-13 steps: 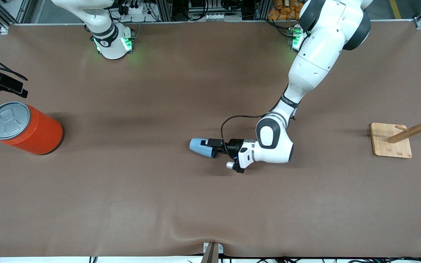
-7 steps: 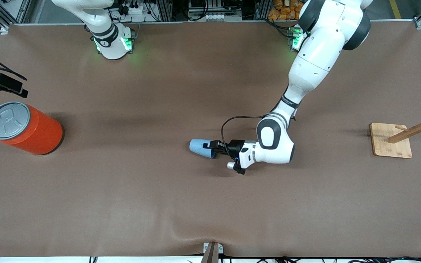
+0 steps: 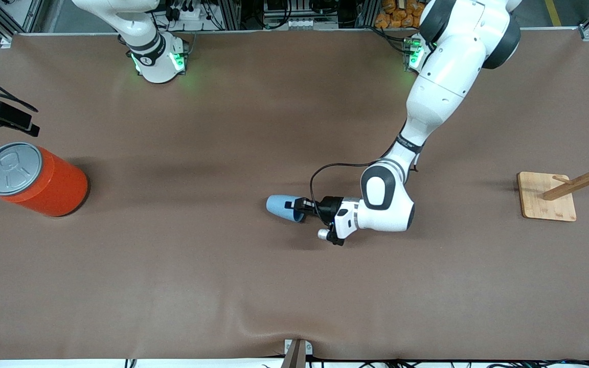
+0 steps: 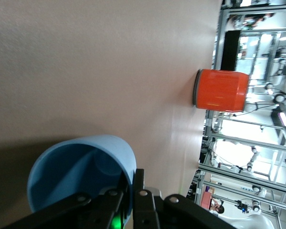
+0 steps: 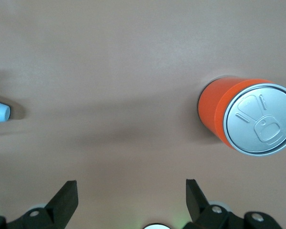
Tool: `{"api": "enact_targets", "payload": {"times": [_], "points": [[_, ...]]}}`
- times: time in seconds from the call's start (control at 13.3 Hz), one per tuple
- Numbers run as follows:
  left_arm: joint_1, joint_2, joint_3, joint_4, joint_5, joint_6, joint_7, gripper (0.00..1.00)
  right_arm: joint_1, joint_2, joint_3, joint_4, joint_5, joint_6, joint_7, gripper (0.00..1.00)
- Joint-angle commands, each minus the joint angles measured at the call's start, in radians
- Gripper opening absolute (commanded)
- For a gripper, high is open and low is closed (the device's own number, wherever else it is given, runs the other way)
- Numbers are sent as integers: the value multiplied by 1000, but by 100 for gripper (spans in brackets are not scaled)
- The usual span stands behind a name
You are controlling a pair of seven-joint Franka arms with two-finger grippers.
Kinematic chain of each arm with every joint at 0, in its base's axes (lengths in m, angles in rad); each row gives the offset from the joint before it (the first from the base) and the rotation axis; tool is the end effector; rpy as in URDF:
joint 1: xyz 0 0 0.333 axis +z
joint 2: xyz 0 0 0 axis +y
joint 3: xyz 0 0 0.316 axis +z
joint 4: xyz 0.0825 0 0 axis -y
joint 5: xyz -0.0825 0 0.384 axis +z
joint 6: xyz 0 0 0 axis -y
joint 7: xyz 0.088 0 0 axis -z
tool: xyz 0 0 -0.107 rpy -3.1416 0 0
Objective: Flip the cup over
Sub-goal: 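Close the left gripper on the cup, then lift the cup with the left gripper and turn it upright toward the stand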
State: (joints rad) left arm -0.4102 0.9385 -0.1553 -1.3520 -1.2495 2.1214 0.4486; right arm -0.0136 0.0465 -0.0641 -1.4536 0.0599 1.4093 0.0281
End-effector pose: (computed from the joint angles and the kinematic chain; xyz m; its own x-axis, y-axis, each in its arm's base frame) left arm 0.6155 -0.4100 0.1760 0.9738 -0.1950 -0.1174 0.0160 -0.4559 0.8899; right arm 0.5512 -0.0348 0.6399 0.9911 -0.0959 -0.0919 -0.1011 -0.9934 -0.0542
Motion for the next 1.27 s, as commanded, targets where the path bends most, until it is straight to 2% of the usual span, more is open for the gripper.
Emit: {"api": "enact_targets", "payload": {"times": [0.0, 0.15, 0.45, 0.6, 0.75, 1.05, 1.2], "points": [[-12, -62, 8, 4, 100, 15, -143, 0, -5, -17, 4, 5, 15, -10, 13, 100], [-10, -124, 20, 2, 238, 17, -255, 0, -5, -17, 3, 5, 14, -10, 13, 100], [4, -249, 20, -12, 750, 9, -567, 0, -6, -17, 0, 5, 14, -18, 13, 100], [51, -312, 19, -32, 966, -81, -660, 0, -8, -17, -3, 5, 14, -20, 13, 100], [118, -374, 20, -58, 1070, -185, -672, 0, -8, -17, -3, 5, 14, -20, 13, 100], [235, -551, 17, -296, 1238, -190, -654, 0, -8, -17, -3, 5, 14, -20, 13, 100], [261, -648, 17, -462, 1291, -108, -654, 0, -8, -17, -3, 5, 14, -20, 13, 100]]}}
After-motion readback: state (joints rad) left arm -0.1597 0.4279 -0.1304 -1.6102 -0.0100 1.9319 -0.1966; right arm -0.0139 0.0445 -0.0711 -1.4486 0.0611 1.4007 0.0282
